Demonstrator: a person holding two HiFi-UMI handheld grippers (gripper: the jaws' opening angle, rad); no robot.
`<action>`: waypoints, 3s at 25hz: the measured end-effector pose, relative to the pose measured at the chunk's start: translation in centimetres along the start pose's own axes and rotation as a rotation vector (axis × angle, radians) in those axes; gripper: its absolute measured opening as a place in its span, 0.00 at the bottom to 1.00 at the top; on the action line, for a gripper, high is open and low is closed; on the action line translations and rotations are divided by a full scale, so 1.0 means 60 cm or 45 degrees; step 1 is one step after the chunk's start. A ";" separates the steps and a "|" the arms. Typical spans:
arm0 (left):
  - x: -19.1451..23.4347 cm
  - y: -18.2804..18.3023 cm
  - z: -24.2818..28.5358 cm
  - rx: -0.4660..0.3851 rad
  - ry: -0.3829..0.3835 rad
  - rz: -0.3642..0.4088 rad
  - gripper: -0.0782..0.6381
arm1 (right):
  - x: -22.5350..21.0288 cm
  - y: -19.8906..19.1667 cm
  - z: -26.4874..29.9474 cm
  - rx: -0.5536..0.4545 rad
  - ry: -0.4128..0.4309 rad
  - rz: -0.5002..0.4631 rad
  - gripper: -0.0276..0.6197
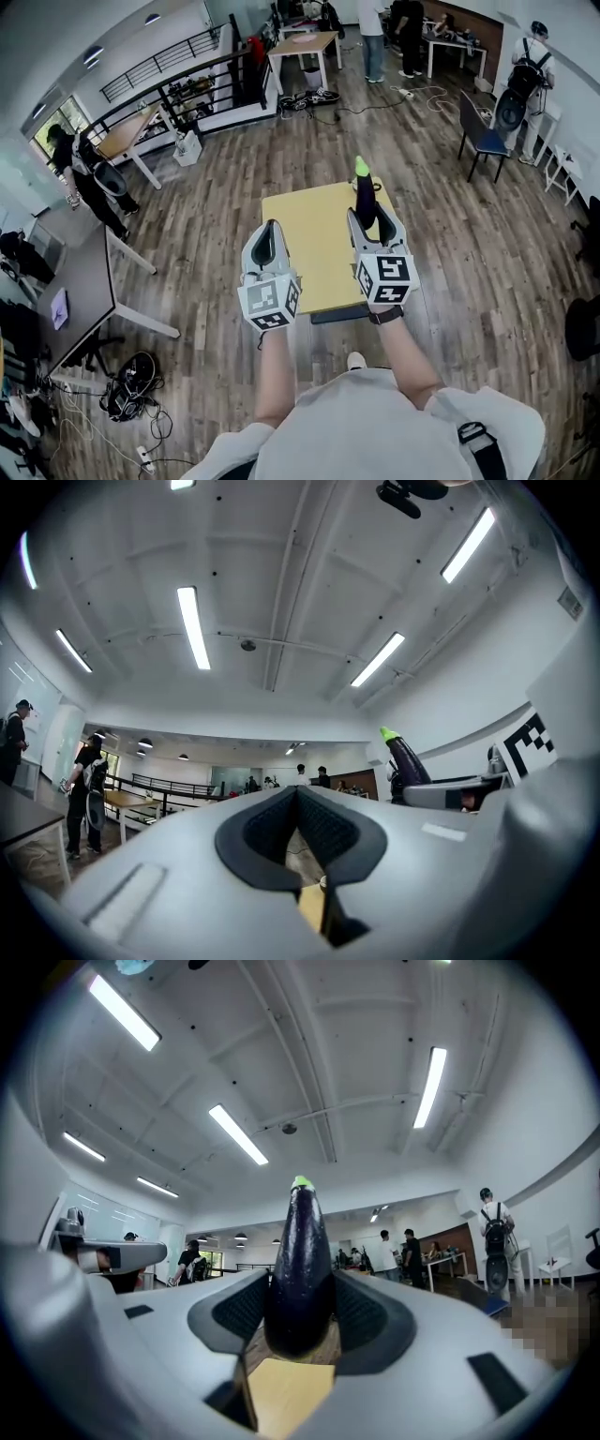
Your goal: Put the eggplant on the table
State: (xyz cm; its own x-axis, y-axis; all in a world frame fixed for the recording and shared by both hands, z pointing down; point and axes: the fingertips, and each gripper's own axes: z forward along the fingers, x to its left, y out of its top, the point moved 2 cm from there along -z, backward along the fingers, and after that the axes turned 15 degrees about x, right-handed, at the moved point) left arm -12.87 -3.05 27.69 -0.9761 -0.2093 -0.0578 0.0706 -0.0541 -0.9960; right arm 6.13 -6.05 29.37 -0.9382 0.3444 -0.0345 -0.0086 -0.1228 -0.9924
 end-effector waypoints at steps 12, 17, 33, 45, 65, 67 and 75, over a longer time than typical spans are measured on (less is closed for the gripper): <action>0.009 -0.031 0.169 0.090 0.055 -0.084 0.12 | -0.078 -0.006 0.170 0.067 0.075 -0.003 0.38; 0.044 -0.074 0.229 0.174 0.101 -0.081 0.12 | -0.084 -0.059 0.238 0.169 0.102 0.015 0.38; 0.113 -0.130 0.418 0.187 0.003 -0.120 0.12 | -0.091 -0.131 0.434 0.376 0.125 0.024 0.38; 0.177 -0.272 0.500 0.379 -0.060 -0.130 0.12 | -0.058 -0.278 0.542 0.669 0.114 0.036 0.38; 0.186 -0.474 0.616 0.531 -0.184 -0.102 0.11 | -0.078 -0.497 0.653 1.015 0.032 0.084 0.38; 0.187 -0.491 0.626 0.531 -0.189 -0.114 0.11 | -0.083 -0.521 0.663 1.049 0.028 0.090 0.38; 0.194 -0.545 0.648 0.562 -0.183 -0.108 0.11 | -0.090 -0.616 0.691 1.186 0.031 0.091 0.38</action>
State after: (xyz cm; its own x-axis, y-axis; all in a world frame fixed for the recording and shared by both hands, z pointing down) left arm -18.53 -41.65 62.19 -0.9461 -0.3176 0.0633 0.1028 -0.4800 -0.8712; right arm -2.86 -41.96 71.13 -0.9398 0.3253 -0.1049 -0.2349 -0.8375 -0.4935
